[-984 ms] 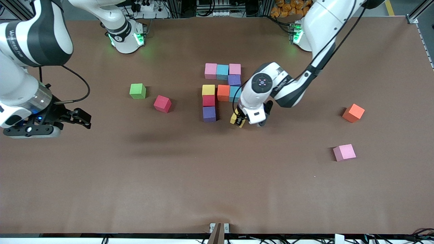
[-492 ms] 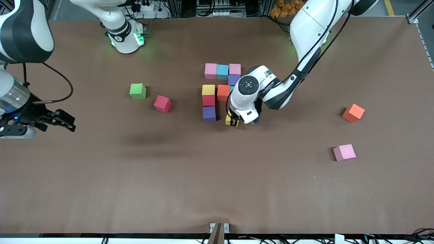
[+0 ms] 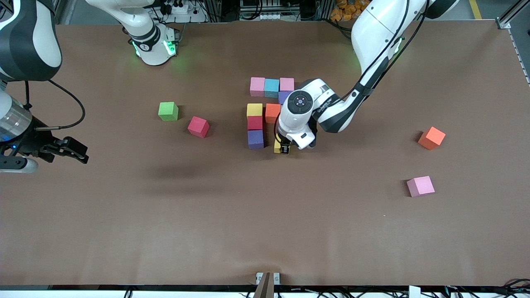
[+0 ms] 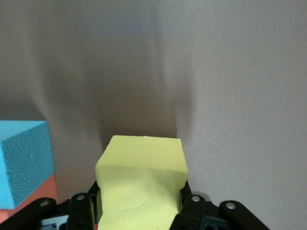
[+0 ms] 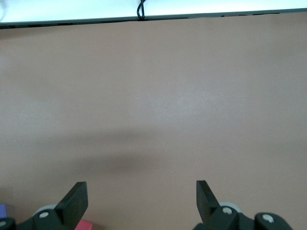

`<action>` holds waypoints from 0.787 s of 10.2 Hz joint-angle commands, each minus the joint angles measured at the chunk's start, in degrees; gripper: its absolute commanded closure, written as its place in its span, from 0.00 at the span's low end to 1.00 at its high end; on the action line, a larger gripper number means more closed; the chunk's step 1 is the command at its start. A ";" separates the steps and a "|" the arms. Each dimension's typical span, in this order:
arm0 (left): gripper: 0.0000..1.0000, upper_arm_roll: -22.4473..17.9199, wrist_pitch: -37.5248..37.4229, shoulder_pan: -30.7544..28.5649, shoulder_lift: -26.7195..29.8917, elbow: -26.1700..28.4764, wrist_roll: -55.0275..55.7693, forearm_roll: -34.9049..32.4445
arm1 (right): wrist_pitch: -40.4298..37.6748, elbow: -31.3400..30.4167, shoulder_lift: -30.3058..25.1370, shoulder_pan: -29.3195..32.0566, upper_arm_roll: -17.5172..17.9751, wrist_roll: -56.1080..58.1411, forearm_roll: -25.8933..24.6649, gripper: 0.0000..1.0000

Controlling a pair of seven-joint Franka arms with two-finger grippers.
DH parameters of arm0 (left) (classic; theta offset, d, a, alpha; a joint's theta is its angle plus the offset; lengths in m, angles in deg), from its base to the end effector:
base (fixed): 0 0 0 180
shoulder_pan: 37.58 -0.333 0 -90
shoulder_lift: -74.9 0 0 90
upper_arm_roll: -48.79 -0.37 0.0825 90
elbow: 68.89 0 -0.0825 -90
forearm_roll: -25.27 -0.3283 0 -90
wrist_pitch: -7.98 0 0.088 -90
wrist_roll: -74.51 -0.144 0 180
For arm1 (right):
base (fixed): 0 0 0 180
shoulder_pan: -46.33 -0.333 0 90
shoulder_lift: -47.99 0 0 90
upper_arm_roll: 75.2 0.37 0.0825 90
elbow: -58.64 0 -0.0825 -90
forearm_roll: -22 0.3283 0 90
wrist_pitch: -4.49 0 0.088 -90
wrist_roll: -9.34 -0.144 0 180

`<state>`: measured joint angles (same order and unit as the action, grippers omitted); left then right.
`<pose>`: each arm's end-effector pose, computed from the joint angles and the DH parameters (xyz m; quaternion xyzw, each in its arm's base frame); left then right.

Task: Form number 2 with 11 blocks
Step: 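Carry yellow to the figure with the left gripper while the right gripper withdraws, then lower the yellow cube beside the figure with the left gripper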

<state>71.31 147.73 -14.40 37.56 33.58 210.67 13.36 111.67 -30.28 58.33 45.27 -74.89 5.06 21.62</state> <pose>0.4845 -0.4430 0.2613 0.7297 0.6815 -0.0477 0.0283 0.5917 0.0131 0.5803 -0.9973 0.0247 -0.0691 0.0007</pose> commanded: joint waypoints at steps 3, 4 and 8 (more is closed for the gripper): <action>0.57 -1.25 -1.06 3.01 -0.01 -1.75 5.68 -0.12 | -0.84 1.82 0.83 0.80 1.19 -1.08 -0.33 0.00; 0.57 -2.55 -1.06 4.31 -0.01 -1.84 6.56 -0.12 | -0.84 1.82 0.83 0.80 1.19 -1.08 -0.33 0.00; 0.57 -4.85 -1.06 7.05 -0.27 -2.19 6.66 -0.03 | -0.84 1.82 0.83 0.62 1.19 -1.08 -0.33 0.00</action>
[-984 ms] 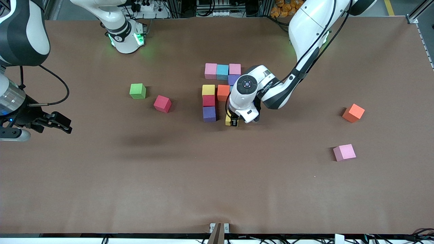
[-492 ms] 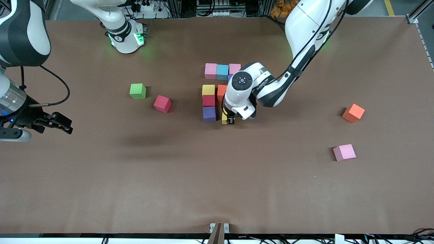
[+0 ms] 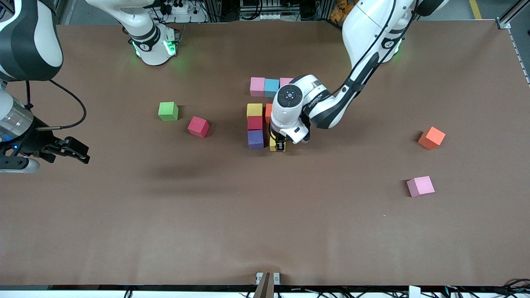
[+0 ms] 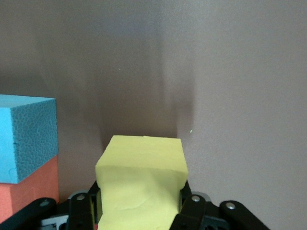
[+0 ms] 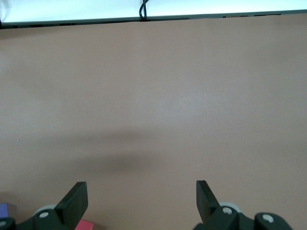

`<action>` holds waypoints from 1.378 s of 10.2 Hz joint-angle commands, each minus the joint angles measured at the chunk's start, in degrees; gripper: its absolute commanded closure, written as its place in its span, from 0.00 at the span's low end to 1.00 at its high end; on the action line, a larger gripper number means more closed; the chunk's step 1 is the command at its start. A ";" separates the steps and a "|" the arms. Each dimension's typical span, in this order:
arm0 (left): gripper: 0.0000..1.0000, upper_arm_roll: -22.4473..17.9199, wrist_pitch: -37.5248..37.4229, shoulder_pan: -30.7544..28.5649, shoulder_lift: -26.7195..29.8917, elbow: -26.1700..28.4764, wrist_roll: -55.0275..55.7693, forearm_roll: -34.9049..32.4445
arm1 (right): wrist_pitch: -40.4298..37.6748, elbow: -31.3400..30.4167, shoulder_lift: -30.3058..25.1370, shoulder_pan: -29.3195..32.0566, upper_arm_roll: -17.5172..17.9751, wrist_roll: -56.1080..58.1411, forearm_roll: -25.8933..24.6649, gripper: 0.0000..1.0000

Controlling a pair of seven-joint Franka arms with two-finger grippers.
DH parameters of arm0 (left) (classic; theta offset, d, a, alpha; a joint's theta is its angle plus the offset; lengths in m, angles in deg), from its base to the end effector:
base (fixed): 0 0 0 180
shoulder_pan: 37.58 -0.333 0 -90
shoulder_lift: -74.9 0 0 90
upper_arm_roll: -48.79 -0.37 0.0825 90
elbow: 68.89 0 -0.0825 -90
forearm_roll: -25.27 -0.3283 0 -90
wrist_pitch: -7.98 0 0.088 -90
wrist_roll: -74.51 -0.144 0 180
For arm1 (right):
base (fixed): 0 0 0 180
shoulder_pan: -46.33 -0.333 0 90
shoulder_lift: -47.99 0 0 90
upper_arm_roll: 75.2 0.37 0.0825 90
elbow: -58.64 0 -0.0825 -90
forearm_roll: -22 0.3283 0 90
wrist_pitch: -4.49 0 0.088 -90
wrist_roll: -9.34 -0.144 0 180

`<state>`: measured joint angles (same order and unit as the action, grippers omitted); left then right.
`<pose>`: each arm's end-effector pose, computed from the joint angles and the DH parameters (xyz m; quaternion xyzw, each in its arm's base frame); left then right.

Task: Form number 2 with 11 blocks
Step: 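Lower the yellow cube beside the figure with the left gripper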

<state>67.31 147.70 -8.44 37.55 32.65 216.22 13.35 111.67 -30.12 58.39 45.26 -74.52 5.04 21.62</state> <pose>0.4685 -0.4659 0.2588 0.7128 0.7003 -0.0292 0.0259 0.5922 0.0167 0.5809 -0.9973 0.0216 -0.0700 0.0015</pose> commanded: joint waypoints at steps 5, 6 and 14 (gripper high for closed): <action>0.57 -0.85 -1.03 1.63 -1.58 -3.36 1.10 -0.04 | -0.84 1.66 0.77 0.63 0.82 -1.06 -0.33 0.00; 0.57 -0.85 -1.03 1.98 -2.02 -3.63 1.10 -0.04 | -0.84 1.66 0.77 0.63 0.82 -0.98 -0.33 0.00; 0.57 -0.85 -1.03 2.86 -2.64 -3.72 0.93 -0.04 | -4.35 0.61 0.50 1.42 0.56 -0.89 -0.42 0.00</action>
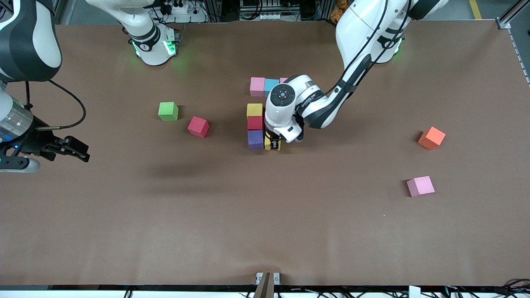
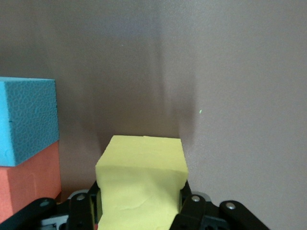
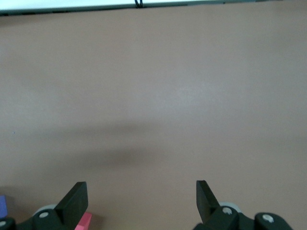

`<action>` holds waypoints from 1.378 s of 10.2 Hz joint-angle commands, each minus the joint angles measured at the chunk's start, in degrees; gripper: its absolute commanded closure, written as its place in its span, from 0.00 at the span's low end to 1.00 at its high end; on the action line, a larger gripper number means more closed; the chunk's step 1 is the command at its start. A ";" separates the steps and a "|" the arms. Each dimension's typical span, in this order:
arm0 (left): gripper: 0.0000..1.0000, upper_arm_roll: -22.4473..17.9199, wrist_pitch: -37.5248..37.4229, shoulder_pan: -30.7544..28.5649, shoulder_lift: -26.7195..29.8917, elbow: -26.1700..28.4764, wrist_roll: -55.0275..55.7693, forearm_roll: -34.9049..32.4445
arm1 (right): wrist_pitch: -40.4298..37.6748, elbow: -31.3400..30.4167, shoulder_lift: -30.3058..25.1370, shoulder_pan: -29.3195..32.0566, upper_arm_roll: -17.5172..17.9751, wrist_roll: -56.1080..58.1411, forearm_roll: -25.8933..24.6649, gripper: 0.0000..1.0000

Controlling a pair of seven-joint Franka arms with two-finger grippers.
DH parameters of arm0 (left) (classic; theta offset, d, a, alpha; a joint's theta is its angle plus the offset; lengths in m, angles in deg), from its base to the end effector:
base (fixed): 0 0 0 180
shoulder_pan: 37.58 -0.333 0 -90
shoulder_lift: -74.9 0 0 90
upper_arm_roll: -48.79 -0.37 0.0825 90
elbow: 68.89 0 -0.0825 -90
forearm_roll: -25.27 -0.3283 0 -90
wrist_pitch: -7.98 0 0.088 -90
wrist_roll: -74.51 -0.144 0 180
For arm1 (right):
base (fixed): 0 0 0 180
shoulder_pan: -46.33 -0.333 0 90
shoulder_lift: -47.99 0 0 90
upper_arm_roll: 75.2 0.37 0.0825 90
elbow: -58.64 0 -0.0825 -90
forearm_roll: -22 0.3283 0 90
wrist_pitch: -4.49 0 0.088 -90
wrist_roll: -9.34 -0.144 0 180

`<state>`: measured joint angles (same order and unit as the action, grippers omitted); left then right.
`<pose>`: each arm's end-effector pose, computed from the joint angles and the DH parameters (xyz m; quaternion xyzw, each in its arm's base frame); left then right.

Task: Form number 2 with 11 blocks
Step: 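Lower the yellow cube beside the figure with the left gripper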

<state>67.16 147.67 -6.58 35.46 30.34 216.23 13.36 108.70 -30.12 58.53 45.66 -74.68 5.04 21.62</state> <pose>0.4630 -0.4856 0.2500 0.7204 0.6922 -0.0333 0.0272 0.5860 0.0109 0.5741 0.9987 -0.0265 0.0429 0.0004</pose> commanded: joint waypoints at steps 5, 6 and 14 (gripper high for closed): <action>0.53 -0.70 -1.00 1.44 -0.63 -1.41 1.01 -0.04 | -1.29 -5.27 -5.78 1.11 0.54 -0.54 -0.68 0.00; 0.49 -0.70 -0.91 1.44 -0.98 -1.41 1.09 0.05 | -1.29 -5.98 -6.66 1.11 0.54 -0.36 -0.77 0.00; 0.46 -0.70 -0.91 1.61 -2.48 -3.52 1.09 0.23 | -3.66 -7.74 -11.77 0.23 0.45 -0.18 -0.95 0.00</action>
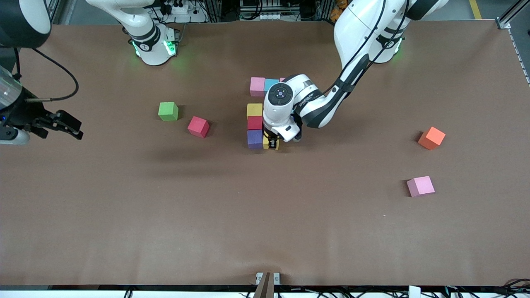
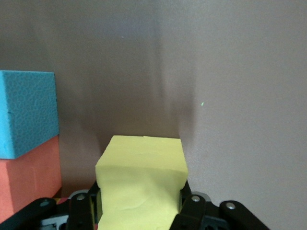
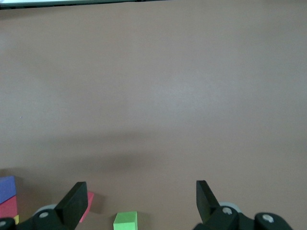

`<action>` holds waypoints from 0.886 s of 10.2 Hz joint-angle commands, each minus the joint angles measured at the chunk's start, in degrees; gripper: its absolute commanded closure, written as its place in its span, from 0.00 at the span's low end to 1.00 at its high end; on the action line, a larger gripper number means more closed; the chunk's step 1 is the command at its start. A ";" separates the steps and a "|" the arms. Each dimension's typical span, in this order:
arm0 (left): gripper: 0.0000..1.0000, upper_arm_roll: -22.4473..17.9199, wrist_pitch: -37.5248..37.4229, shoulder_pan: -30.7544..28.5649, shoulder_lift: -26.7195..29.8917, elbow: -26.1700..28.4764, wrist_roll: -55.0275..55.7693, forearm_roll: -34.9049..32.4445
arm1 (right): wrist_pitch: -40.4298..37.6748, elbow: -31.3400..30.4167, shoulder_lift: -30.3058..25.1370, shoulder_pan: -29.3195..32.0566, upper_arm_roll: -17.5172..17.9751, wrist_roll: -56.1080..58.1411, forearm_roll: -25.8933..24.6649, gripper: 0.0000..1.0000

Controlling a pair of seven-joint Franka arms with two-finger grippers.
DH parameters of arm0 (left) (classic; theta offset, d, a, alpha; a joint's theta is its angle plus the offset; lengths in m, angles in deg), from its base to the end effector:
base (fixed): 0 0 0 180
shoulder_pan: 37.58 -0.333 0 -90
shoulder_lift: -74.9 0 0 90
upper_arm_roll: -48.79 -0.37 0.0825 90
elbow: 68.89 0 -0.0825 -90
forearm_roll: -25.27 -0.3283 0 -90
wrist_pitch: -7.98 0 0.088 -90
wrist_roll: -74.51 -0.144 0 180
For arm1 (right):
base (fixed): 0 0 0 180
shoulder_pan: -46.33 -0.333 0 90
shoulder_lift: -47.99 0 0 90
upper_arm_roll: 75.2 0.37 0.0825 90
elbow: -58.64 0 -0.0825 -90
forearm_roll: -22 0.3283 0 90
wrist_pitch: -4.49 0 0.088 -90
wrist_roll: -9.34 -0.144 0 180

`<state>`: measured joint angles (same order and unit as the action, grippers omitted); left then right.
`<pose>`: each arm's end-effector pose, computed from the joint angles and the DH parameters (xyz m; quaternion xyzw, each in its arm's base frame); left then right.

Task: Form number 2 with 11 blocks
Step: 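Lower the yellow cube beside the figure with the left gripper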

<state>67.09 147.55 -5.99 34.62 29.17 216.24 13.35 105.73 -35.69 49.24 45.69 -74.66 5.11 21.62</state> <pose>0.4630 -0.4926 0.2477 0.7222 0.6902 -0.0346 0.0289 0.5270 0.0100 0.6167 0.9984 -0.0261 0.0495 0.0008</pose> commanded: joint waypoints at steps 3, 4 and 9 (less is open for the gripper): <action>0.43 -0.63 -0.79 1.11 -1.73 -2.35 1.09 0.05 | -2.01 -1.57 -2.48 0.20 0.44 -0.26 -0.94 0.00; 0.38 -0.63 -0.79 1.11 -1.73 -2.35 1.09 -0.03 | -2.37 -1.21 -2.39 0.29 0.44 -0.34 -0.94 0.00; 0.00 -0.72 -0.88 1.99 -1.38 -2.26 1.00 -0.12 | -2.28 -1.21 -1.77 0.03 0.52 -0.52 -0.77 0.00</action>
<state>67.07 147.39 -4.72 33.64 28.42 216.24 13.35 103.52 -35.92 48.25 45.68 -74.63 5.11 21.62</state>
